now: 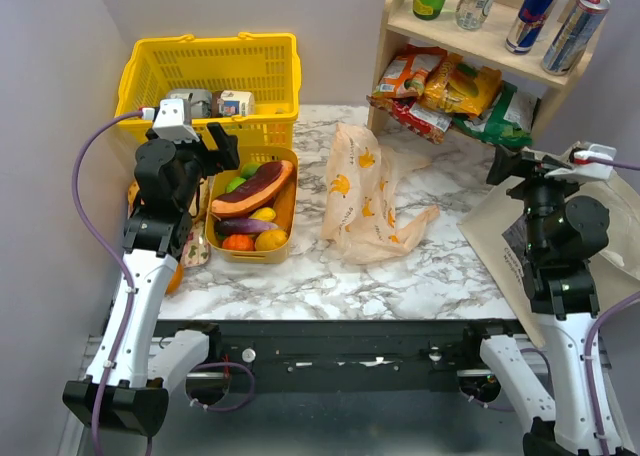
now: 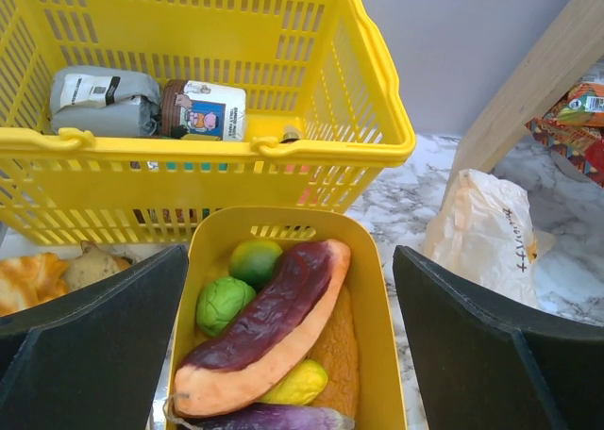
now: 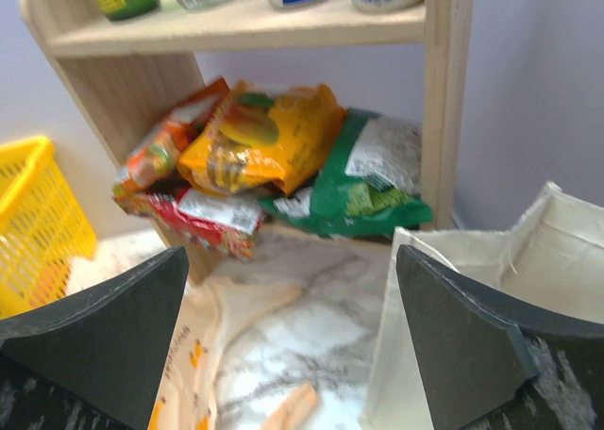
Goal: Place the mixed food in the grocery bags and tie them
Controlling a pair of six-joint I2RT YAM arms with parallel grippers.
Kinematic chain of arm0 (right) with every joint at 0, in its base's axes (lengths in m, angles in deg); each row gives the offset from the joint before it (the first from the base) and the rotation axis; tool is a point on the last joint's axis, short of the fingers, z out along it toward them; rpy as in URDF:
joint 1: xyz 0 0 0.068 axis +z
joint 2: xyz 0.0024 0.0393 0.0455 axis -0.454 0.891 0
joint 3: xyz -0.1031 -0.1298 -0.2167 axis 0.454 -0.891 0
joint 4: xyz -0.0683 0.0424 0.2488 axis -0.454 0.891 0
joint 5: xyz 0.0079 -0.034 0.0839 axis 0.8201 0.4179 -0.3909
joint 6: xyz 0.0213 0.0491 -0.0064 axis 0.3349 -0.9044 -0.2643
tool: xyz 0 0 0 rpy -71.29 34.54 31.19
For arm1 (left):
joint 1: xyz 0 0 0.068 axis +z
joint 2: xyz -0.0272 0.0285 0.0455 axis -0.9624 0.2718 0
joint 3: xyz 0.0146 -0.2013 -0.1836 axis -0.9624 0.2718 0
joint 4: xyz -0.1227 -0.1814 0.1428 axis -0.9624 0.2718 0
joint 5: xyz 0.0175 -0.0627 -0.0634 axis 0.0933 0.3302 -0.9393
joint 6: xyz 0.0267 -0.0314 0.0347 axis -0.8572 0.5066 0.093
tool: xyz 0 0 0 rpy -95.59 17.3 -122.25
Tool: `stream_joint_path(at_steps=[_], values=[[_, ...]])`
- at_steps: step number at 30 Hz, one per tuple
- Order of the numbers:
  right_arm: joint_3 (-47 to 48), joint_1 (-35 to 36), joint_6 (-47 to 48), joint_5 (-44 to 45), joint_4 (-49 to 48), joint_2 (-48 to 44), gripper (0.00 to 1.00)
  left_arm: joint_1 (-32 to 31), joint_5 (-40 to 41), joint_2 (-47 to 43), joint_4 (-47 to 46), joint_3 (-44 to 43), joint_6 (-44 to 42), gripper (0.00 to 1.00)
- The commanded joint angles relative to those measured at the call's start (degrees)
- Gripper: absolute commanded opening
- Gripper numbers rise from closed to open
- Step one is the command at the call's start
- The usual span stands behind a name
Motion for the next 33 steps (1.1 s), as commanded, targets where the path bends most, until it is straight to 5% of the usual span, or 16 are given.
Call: stream_joint_path(at_steps=[1,16,21,33], values=[[8.48,-0.06,3.37,1.21,10.41,3.03,1.00,0.21,-0.64,0.43,-1.02,0.12,1.41,0.99],[33.53,-1.64,15.32,12.63,39.95,28.34,1.00,0.21,-0.65,1.57,-2.96,2.93,-0.61,0.99],[33.54,-7.68,18.92,20.46,42.14,31.06,1.00,0.21,-0.64,2.71,-3.04,3.37,-1.75,0.99],[23.26,-13.25,17.97,9.13,41.45,33.70,0.95,0.13,-3.89,4.56,-3.92,3.98,-1.40,0.99]])
